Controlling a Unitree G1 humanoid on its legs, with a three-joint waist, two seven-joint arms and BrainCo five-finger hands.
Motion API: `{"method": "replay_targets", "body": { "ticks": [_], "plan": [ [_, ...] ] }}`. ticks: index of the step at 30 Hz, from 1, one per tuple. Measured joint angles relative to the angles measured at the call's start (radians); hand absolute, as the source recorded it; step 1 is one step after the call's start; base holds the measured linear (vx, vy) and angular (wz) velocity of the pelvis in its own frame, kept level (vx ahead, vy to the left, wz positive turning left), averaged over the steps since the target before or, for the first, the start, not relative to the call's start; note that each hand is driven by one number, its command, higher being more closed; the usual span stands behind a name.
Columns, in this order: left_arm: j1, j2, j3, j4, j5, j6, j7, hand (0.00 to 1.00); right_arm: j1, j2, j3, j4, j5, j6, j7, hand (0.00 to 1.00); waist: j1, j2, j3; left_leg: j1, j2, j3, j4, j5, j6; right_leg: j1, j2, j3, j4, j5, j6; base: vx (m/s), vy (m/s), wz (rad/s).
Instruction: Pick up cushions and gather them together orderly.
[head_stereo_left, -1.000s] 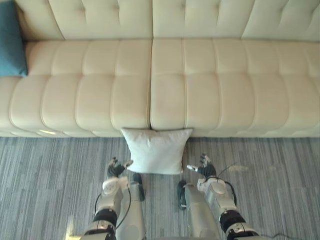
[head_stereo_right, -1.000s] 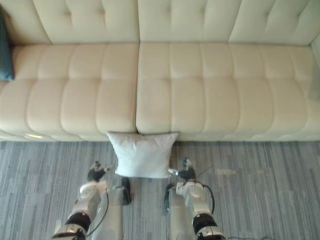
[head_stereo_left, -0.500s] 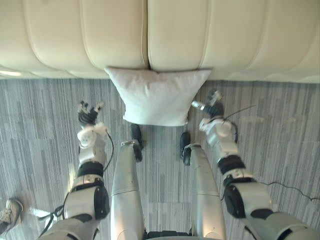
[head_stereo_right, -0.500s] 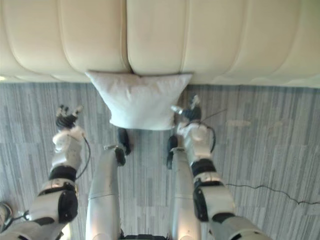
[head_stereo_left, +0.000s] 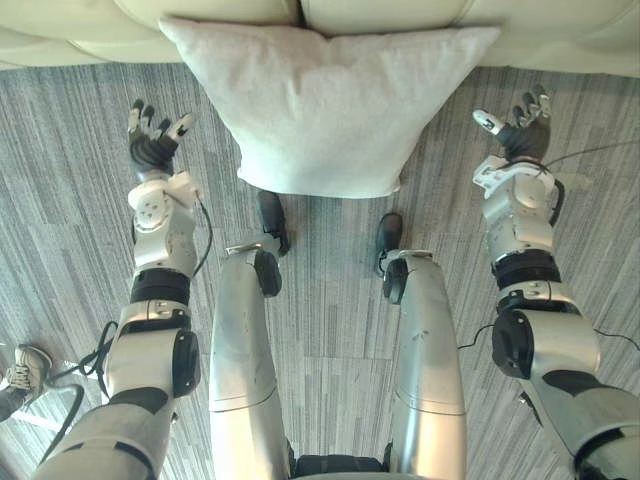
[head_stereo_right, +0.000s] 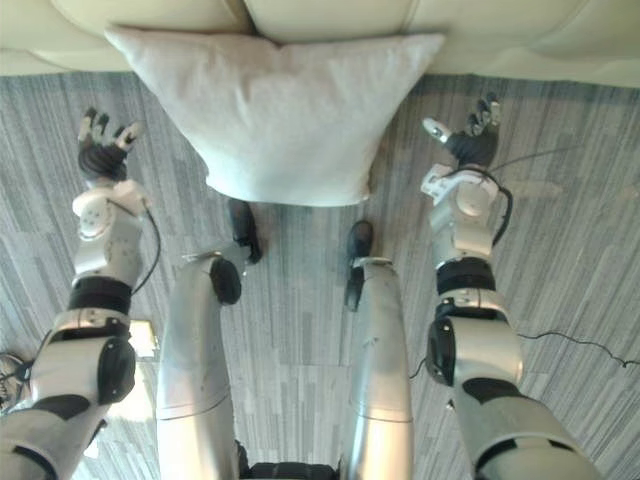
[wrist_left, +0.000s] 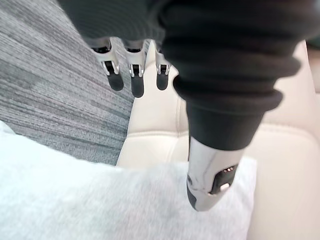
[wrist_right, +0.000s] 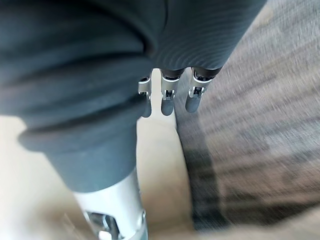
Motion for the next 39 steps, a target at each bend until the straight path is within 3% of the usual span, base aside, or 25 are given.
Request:
{"method": "replay_targets", "body": {
  "ticks": [5,8,9,17,24,27,31,33,34,37,39],
  "plan": [
    [-0.093,0.001,-0.109,-0.013,0.08,-0.002,0.009,0.0,-0.104,0.047,0.102,0.001,-0.002,-0.013,-0.004,0.0,0.006,0.012,0.024,-0.053,-0.008,0.011,-0.011,0.015,0.007,-0.061,-0.012,0.005,0.007,0.006,-0.01,-0.02,0.017,0.11],
    [-0.167,-0.003,-0.156,-0.016,0.127,-0.003,0.048,0.0,-0.152,0.071,0.129,0.0,-0.036,-0.024,-0.01,0.0,0.008,0.013,0.038,-0.093,-0.014,0.009,-0.007,0.021,-0.001,-0.102,-0.017,0.005,0.02,0.003,-0.01,0.0,0.006,0.07],
    [-0.184,-0.004,-0.161,-0.017,0.137,-0.003,0.06,1.0,-0.16,0.079,0.132,-0.003,-0.041,-0.029,-0.016,1.0,0.008,0.014,0.039,-0.105,-0.014,0.007,-0.005,0.022,-0.001,-0.115,-0.017,0.003,0.022,0.003,-0.01,0.0,0.0,0.0],
    [-0.217,-0.03,-0.17,-0.073,0.168,0.0,0.18,1.0,-0.118,0.096,0.178,-0.1,0.001,-0.043,-0.066,1.0,0.007,0.014,0.04,-0.143,-0.027,-0.013,-0.01,0.035,-0.012,-0.144,-0.025,-0.016,0.032,-0.001,-0.013,-0.02,0.008,0.06],
    [-0.11,-0.079,-0.174,-0.203,0.067,-0.006,0.224,1.0,-0.005,0.105,0.235,-0.21,0.041,-0.036,-0.084,1.0,0.004,0.012,0.042,-0.105,-0.028,-0.031,0.021,0.038,-0.013,-0.091,-0.025,-0.027,0.043,-0.001,-0.014,-0.01,-0.002,-0.02],
    [-0.027,-0.122,-0.174,-0.249,0.032,-0.026,0.244,1.0,0.097,0.138,0.235,-0.288,0.039,-0.028,-0.087,1.0,0.002,0.011,0.039,-0.003,-0.027,-0.035,0.013,0.036,-0.01,0.013,-0.025,-0.03,0.039,-0.006,-0.007,-0.04,-0.025,0.02],
    [0.14,-0.18,-0.174,-0.397,0.026,-0.075,0.259,1.0,0.243,0.172,0.234,-0.438,0.033,-0.028,-0.096,1.0,-0.002,0.007,0.033,0.24,-0.02,-0.015,-0.078,0.023,-0.017,0.247,-0.021,-0.032,-0.045,-0.019,-0.013,-0.07,-0.056,-0.03],
    [0.27,-0.231,-0.174,-0.491,0.026,-0.12,0.259,1.0,0.362,0.197,0.234,-0.559,-0.003,-0.035,-0.096,1.0,-0.007,0.006,-0.012,0.417,-0.016,0.02,-0.213,0.036,-0.032,0.41,-0.021,-0.036,-0.168,-0.006,-0.018,0.01,-0.088,0.01],
    [0.297,-0.24,-0.174,-0.51,0.025,-0.124,0.259,1.0,0.387,0.205,0.234,-0.584,-0.005,-0.035,-0.096,1.0,-0.008,0.007,-0.017,0.457,-0.018,0.023,-0.244,0.043,-0.032,0.45,-0.021,-0.039,-0.197,0.003,-0.018,0.07,-0.055,-0.04],
    [0.503,-0.299,-0.225,-0.612,0.013,-0.139,0.258,1.0,0.6,0.253,0.234,-0.714,-0.043,-0.045,-0.095,1.0,-0.008,0.004,-0.147,0.624,-0.023,0.043,-0.36,0.057,-0.039,0.623,-0.033,-0.069,-0.326,0.016,-0.016,0.14,-0.009,-0.02],
    [0.599,-0.309,-0.267,-0.657,0.013,-0.145,0.254,1.0,0.704,0.263,0.236,-0.774,-0.076,-0.045,-0.095,1.0,-0.009,-0.003,-0.16,0.757,-0.025,0.049,-0.411,0.072,-0.034,0.764,-0.036,-0.08,-0.389,0.028,-0.011,0.25,-0.002,0.05]
  ]
}}
